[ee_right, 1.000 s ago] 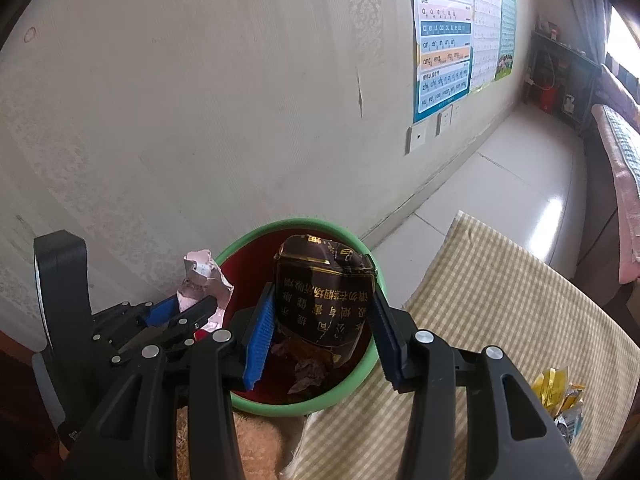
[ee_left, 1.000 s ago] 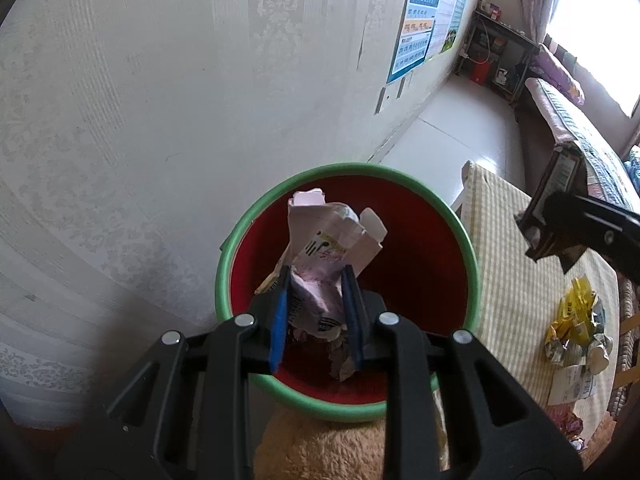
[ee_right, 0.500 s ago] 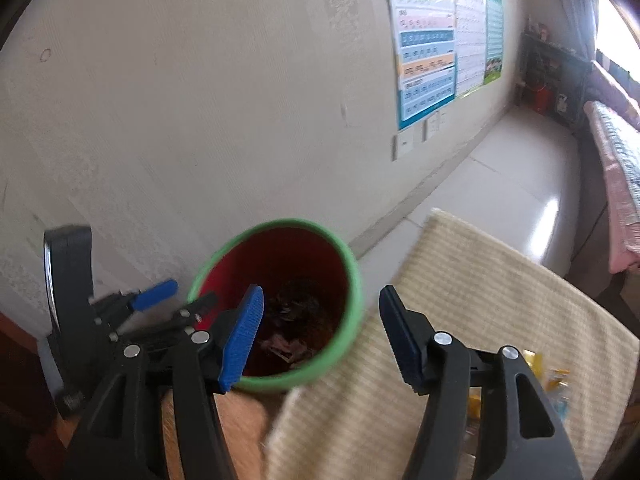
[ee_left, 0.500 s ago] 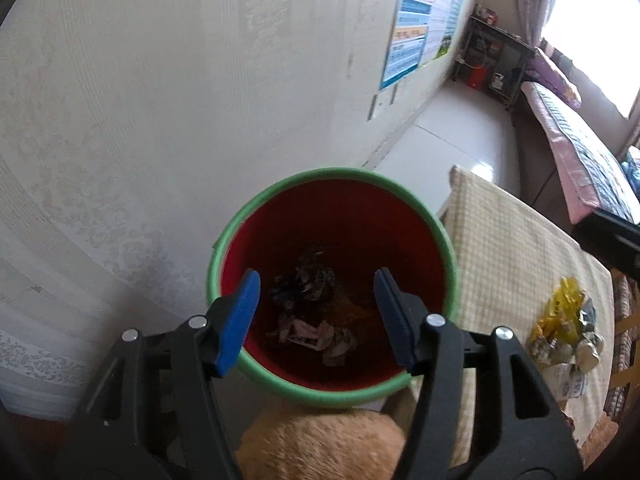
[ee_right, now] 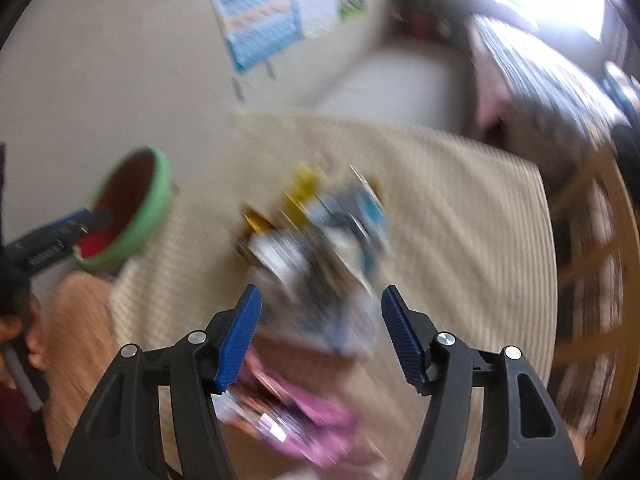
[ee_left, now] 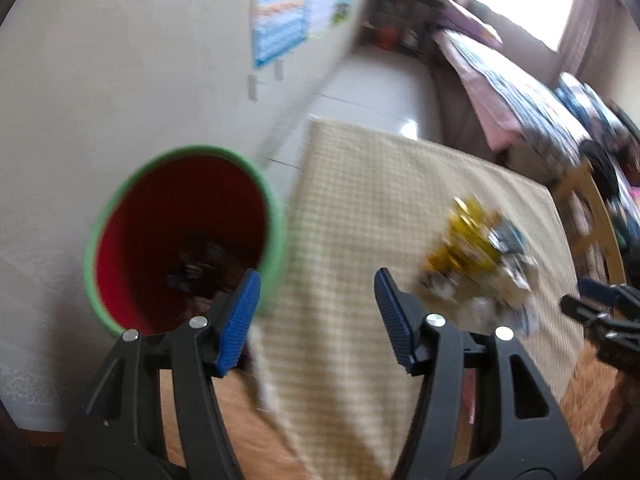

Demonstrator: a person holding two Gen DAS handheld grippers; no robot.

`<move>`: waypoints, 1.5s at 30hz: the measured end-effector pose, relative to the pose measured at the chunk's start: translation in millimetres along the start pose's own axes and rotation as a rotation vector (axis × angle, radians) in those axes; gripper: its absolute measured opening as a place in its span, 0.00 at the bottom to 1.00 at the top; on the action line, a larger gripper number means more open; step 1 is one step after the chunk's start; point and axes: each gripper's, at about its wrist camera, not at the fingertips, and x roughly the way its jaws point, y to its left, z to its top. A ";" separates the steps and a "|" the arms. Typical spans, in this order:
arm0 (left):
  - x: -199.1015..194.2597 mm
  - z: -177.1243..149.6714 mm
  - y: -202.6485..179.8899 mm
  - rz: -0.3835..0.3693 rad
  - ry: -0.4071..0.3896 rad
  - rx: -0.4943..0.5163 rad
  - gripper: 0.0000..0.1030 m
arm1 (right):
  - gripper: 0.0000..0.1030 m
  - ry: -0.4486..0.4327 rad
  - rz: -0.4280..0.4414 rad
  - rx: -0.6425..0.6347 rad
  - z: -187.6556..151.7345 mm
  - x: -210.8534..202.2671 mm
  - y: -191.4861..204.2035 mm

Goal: Collect trash
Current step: 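Move both open tools back over the trash on the table, then grasp the pink snack wrapper with the left tool while the right tool grasps the milk carton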

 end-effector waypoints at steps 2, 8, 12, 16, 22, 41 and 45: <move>5.4 -6.6 -20.8 -0.031 0.030 0.030 0.55 | 0.59 0.031 0.004 0.050 -15.3 7.6 -15.1; 9.4 -17.1 -64.1 -0.079 0.074 0.087 0.55 | 0.59 0.067 0.029 0.015 -16.1 33.9 -21.9; 6.2 -21.4 -76.0 -0.120 0.108 0.093 0.55 | 0.72 0.086 0.057 -0.232 -1.8 49.6 0.8; 3.9 -40.5 -89.0 -0.197 0.180 0.113 0.55 | 0.78 0.164 0.062 -0.495 7.5 73.7 20.9; 1.3 -71.9 -106.7 -0.241 0.259 0.174 0.55 | 0.74 0.211 0.013 -0.661 -1.0 94.3 33.8; 45.0 -71.4 -135.4 -0.344 0.365 0.077 0.59 | 0.64 0.229 0.008 -0.096 -51.5 49.8 -53.3; 61.8 -54.5 -128.3 -0.300 0.354 0.026 0.59 | 0.64 0.238 0.043 -0.092 -58.9 52.0 -44.1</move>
